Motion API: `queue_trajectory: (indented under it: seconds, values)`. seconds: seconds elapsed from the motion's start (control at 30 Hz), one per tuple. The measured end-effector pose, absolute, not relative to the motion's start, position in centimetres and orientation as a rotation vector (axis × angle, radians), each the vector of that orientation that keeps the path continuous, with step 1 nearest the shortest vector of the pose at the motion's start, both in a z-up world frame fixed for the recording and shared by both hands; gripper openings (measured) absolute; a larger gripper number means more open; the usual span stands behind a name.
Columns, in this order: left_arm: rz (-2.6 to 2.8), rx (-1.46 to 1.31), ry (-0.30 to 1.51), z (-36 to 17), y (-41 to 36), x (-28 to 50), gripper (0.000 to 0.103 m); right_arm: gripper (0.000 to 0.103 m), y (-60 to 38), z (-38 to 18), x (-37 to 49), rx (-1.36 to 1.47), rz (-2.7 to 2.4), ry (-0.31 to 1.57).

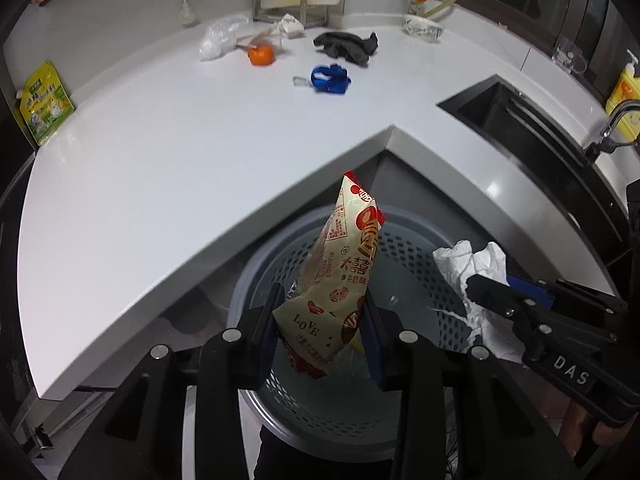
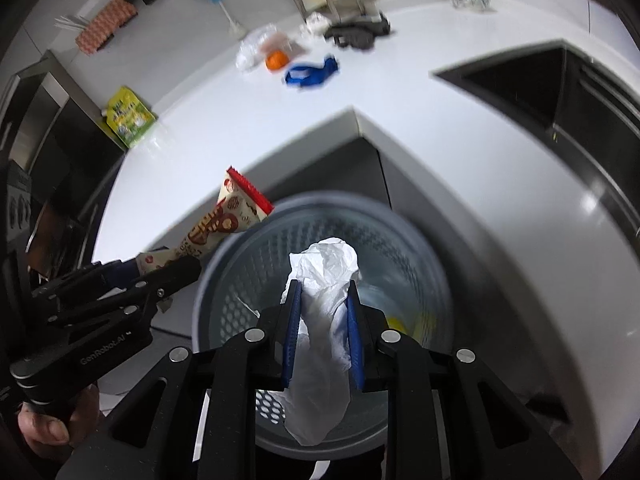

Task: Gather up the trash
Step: 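Carry wrapper and tissue over the bin and open both grippers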

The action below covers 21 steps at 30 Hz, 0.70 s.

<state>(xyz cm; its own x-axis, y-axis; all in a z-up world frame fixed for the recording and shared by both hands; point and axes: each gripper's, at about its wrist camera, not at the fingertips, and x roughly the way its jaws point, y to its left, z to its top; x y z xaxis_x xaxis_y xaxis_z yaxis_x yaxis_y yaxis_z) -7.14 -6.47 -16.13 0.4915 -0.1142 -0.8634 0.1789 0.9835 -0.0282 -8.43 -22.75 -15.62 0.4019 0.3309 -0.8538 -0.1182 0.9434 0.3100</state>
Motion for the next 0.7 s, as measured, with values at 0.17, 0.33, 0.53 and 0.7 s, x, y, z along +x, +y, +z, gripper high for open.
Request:
queue_trajectory:
  seconds: [0.17, 0.33, 0.53, 0.7]
  values:
    - [-0.186, 0.084, 1.084, -18.6, -6.7, -7.3, 0.037, 0.021, -22.7, -18.4, -8.8, 0.216, 0.26, 1.18]
    - [-0.199, 0.079, 1.139, -21.1, -6.9, -7.1, 0.039, 0.021, -22.8, -20.2, -8.8, 0.218, 0.242, 1.212]
    - [-0.184, 0.086, 1.144, -21.9, -6.8, -7.0, 0.046, 0.022, -23.0, -21.0, -8.5, 0.217, 0.229, 1.224]
    - [-0.169, 0.079, 1.144, -22.0, -6.5, -6.9, 0.056, 0.038, -23.3, -21.0, -8.4, 0.216, 0.218, 1.217]
